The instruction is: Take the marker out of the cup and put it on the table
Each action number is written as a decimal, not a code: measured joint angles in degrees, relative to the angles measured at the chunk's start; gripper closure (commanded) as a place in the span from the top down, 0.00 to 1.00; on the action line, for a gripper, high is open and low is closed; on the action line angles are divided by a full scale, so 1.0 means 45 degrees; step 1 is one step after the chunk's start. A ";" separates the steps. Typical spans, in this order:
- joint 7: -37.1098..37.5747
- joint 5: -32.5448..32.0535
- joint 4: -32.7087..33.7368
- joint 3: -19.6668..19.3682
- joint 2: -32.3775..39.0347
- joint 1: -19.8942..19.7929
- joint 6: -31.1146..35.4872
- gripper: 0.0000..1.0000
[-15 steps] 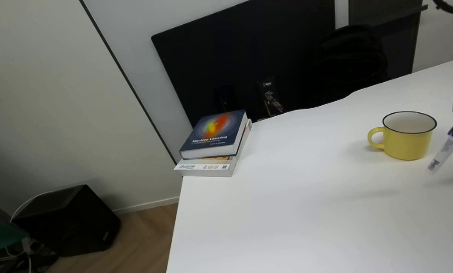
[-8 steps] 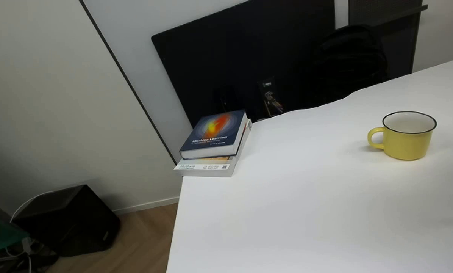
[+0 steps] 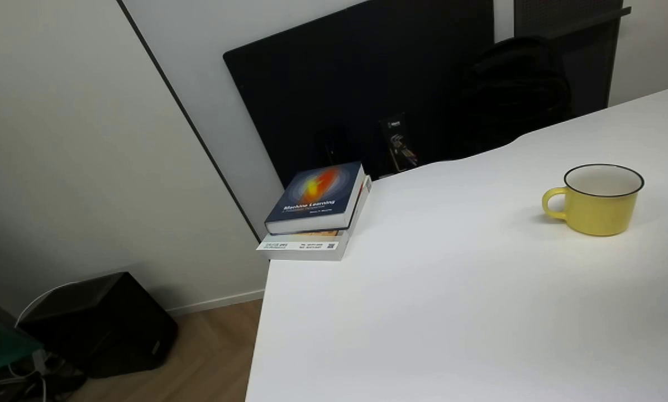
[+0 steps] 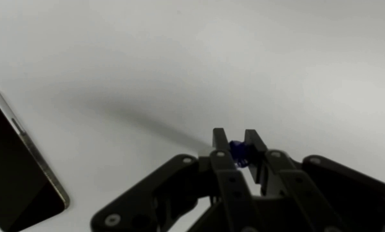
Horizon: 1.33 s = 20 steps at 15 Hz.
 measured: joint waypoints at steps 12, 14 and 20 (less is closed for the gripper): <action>0.3541 -0.5371 -0.0468 -0.1750 0.2300 0.1811 0.2263 0.05; 0.3768 -0.5623 -0.0294 -0.1955 0.2643 0.2091 0.2323 0.46; 0.4155 -0.5837 0.0255 -0.2258 0.3044 0.2618 0.2303 0.85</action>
